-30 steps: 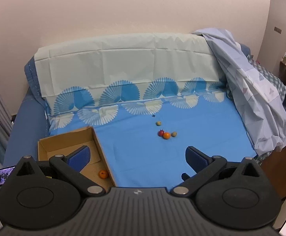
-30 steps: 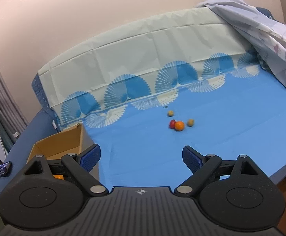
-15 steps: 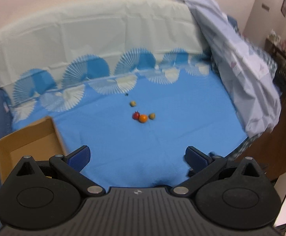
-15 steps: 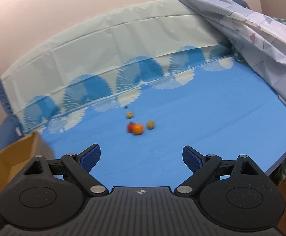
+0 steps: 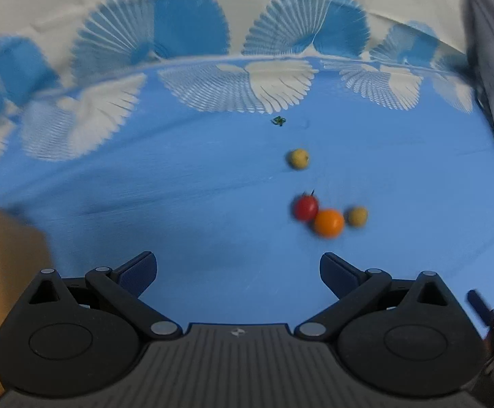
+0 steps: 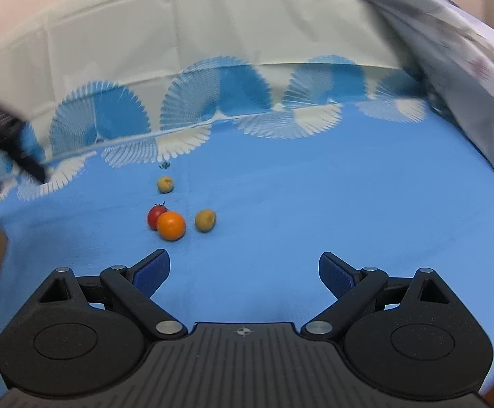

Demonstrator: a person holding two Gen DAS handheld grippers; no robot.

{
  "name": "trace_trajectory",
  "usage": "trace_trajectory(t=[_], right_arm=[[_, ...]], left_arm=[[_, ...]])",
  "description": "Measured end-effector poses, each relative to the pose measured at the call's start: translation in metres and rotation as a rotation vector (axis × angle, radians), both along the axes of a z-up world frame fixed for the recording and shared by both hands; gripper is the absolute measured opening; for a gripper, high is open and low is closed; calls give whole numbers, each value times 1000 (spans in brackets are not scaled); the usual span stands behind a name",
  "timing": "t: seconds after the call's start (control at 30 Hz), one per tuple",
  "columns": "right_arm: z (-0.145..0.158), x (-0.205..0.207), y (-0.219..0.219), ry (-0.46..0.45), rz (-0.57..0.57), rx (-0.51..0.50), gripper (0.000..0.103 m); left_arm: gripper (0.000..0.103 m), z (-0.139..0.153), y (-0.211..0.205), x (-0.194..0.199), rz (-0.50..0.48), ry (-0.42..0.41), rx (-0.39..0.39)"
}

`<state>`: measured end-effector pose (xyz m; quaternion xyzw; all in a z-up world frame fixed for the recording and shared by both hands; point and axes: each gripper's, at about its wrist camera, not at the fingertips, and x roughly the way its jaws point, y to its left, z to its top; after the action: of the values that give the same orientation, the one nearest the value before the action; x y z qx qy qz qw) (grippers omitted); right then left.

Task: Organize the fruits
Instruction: 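Move both open grippers back over the bed toward the remaining fruits, then grasp the red tomato with the left gripper while the right gripper grasps a yellow fruit, then carry the red tomato and yellow fruit over the box with both grippers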

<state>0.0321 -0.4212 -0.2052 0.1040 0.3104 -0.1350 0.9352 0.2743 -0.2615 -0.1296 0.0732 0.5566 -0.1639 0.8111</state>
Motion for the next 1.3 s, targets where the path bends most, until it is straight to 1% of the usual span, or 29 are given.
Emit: trace_trajectory(t=[0.03,0.13,0.23,0.3,0.4,0.43,0.5,0.57,0.6,0.63,0.67,0.7,0.73,0.77,0.8,0.83,0.87,1.0,1.07,1.17,1.23,1.3], right_arm=[[-9,16,-4,1,31,-23,95],[-34,59,-14,31,87,-75,95],[-58,94,-28,71,103,-82,95],[-71,111,-34,88,115,-75,95],[-86,128,-36,90,137,-75,97],[-89,130,-35,78,144,-91,99],[-93,135,-31,60,163,-119,99],[-95,138,-28,45,180,-133,99],[-95,138,-27,39,183,-142,95],[-95,136,-25,28,196,-148,86],[-94,134,-23,17,222,-152,78],[-93,133,-19,8,253,-164,61],[-91,130,-13,6,289,-187,44],[-90,128,-8,10,306,-207,36],[-89,126,-4,16,314,-226,30],[-88,123,0,24,305,-242,30],[-87,120,1,28,294,-238,30],[-80,99,-6,47,228,-176,30],[-75,85,-10,43,207,-134,30],[-70,66,-10,37,186,-120,30],[-64,56,-8,34,160,-107,30],[-56,47,-5,23,140,-73,30]], left_arm=[[102,-11,-10,10,-2,12,-7],[102,-44,-38,33,-2,62,5],[102,-76,-57,49,-2,99,22],[101,-88,-64,54,8,117,19],[100,-99,-71,60,0,132,-20],[100,-102,-73,61,-3,130,-24],[100,-109,-78,62,-16,132,-18],[98,-111,-77,63,6,133,-40],[93,-112,-75,65,20,144,-52],[85,-112,-74,65,33,149,-58],[83,-111,-73,65,39,140,-42],[76,-109,-72,63,38,137,-45],[63,-107,-70,62,35,137,-68],[56,-106,-67,61,35,155,-100],[38,-106,-65,60,39,190,-133],[35,-107,-63,58,50,216,-158],[35,-106,-62,55,60,218,-153],[34,-99,-57,36,23,166,-110],[34,-96,-50,29,8,160,-105],[34,-96,-37,22,2,141,-87],[34,-90,-27,19,10,133,-93],[34,-76,-14,12,16,111,-110]])
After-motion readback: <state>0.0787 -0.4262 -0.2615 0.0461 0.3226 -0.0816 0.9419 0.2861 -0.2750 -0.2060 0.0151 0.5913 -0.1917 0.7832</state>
